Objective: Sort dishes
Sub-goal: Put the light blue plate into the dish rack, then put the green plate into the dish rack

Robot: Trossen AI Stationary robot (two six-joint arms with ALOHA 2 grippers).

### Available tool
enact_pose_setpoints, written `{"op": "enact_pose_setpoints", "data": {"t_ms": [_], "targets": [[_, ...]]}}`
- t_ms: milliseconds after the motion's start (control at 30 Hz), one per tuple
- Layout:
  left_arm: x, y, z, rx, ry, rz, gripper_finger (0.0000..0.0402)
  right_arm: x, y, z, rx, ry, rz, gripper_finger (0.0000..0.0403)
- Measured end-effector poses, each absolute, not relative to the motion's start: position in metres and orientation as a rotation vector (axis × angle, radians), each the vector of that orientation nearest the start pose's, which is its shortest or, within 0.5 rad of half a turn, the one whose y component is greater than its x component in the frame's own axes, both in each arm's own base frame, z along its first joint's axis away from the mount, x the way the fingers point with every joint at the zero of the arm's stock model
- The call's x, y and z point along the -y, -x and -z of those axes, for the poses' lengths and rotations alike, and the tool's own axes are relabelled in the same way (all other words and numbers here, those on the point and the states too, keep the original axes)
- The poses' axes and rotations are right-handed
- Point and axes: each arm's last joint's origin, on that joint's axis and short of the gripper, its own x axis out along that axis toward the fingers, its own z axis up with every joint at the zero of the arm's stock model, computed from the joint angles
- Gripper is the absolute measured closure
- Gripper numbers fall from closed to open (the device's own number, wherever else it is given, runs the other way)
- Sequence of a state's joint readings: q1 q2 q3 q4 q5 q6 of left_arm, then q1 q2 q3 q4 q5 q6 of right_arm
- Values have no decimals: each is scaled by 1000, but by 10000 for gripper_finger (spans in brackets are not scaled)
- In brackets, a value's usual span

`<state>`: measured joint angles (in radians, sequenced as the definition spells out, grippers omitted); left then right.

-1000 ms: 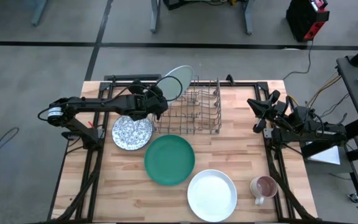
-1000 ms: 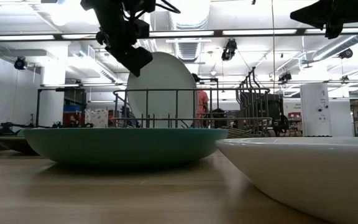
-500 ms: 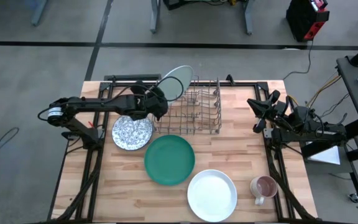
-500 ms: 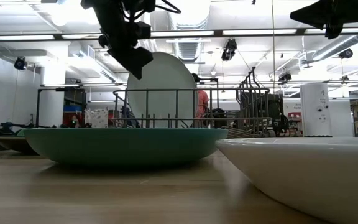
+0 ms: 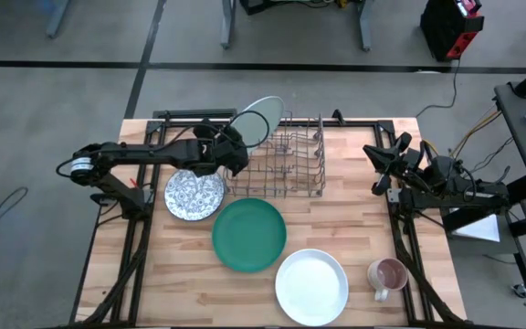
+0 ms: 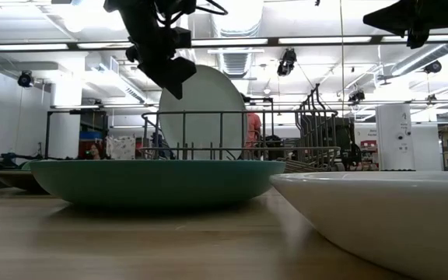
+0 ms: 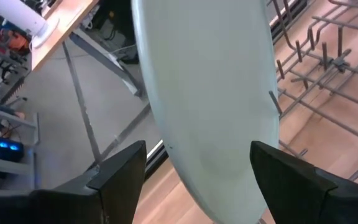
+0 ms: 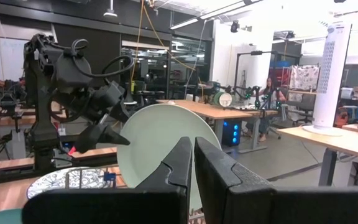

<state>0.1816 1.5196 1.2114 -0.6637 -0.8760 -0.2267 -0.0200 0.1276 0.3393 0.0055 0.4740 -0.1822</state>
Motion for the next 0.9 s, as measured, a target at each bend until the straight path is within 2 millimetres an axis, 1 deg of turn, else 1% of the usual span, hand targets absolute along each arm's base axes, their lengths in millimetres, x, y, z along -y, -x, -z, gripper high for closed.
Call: {"op": "enact_pose_setpoints", "data": {"t_ms": [133, 333, 500, 567, 900], "targets": [[-77, -298, -279, -834, -153, -1069, 112, 15, -76, -267, 167, 132, 510, 391], [-78, -297, -280, -824, -182, -1114, 78, 15, -76, -267, 167, 134, 510, 391], [-77, -297, -279, -828, -180, -1107, 54, 15, -76, -267, 167, 134, 510, 391], [-77, -297, -281, -848, -171, -1074, 50, 15, -76, -267, 167, 134, 510, 391], [-77, -298, -315, -837, -164, -1067, 47, 15, -76, -267, 167, 131, 510, 391]]}}
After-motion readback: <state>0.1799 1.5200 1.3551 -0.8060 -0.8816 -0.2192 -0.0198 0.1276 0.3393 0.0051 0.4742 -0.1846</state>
